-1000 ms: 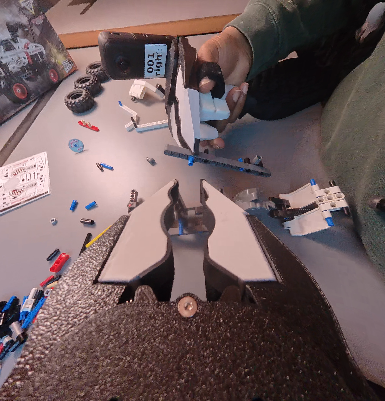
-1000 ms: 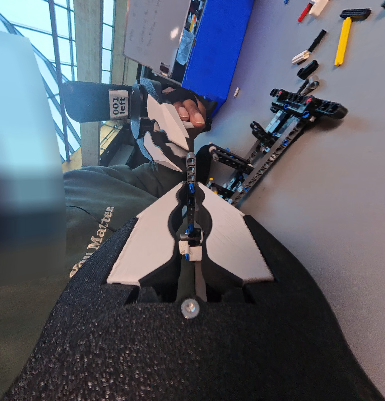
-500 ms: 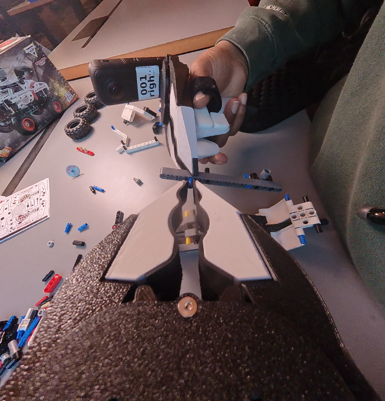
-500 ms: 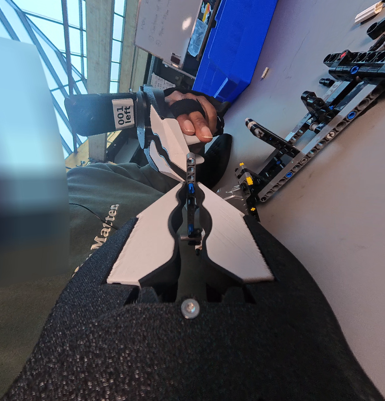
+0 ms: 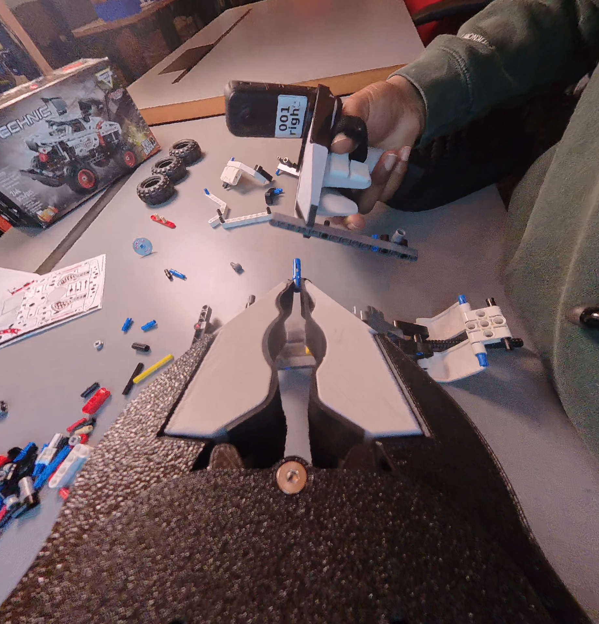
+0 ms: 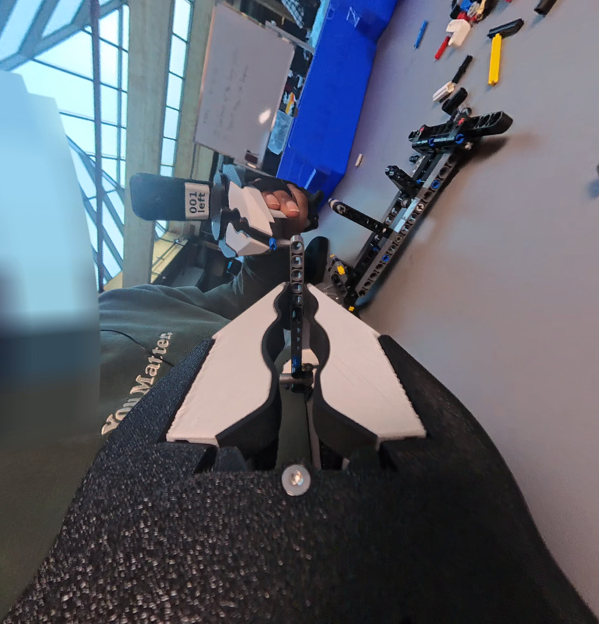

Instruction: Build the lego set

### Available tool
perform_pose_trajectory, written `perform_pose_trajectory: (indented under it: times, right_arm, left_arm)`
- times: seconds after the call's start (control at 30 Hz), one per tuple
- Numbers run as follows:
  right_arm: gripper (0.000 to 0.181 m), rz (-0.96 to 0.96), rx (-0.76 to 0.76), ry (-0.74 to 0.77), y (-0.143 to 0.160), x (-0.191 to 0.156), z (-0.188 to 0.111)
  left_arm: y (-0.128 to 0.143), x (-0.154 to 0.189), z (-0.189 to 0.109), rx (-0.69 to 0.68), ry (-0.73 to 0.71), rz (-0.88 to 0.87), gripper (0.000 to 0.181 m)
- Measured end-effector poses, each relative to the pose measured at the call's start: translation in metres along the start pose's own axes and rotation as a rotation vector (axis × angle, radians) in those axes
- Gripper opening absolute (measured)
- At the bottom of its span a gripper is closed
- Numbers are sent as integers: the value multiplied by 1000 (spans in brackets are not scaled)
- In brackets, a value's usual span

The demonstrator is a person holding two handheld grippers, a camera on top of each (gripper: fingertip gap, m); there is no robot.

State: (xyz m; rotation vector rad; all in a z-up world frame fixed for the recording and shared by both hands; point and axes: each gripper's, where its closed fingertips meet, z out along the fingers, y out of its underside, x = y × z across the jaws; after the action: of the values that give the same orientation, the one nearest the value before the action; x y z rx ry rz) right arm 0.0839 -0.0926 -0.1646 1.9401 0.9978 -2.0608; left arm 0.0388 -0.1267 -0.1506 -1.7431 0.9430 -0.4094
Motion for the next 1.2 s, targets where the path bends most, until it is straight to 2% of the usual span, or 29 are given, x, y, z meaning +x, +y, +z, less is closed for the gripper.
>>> perform_pose_trajectory:
  times: [0.03, 0.13, 0.23, 0.4, 0.43, 0.53, 0.6, 0.8, 1.0, 1.07, 1.2]
  right_arm:
    - [6, -29, -29, 53, 5, 5, -1]
    - [7, -229, -189, 359, 18, 44, -4]
    - [8, -334, -283, 504, 19, 63, -4]
    - [36, -605, -316, 714, -7, 74, -18]
    - [37, -665, -274, 672, -14, 64, -14]
    - [33, -689, -167, 309, -13, 1, 17]
    - [32, -731, -151, 203, -11, -16, 30]
    - [10, -966, -156, 191, -11, -17, 41]
    - [13, -976, -98, 151, -16, -21, 36]
    - [5, -993, -109, 169, -15, -18, 37]
    - [4, -1004, -105, 156, -14, -18, 36]
  left_arm:
    - [3, 0, -1, 6, 14, -33, 4]
    - [7, -5, 2, 41, 46, -141, 4]
    - [10, -12, 3, 49, 61, -196, 4]
    - [9, -13, 2, 66, 63, -220, 4]
    - [8, -13, 2, 75, 66, -222, 4]
    - [2, -9, 6, 100, 83, -189, 4]
    - [-6, -5, 10, 126, 113, -173, 4]
    - [-14, -3, 19, 124, 155, -159, 4]
    - [-12, -4, 19, 122, 167, -178, 4]
    - [-13, -4, 19, 129, 173, -186, 4]
    - [-13, -3, 20, 124, 177, -189, 4]
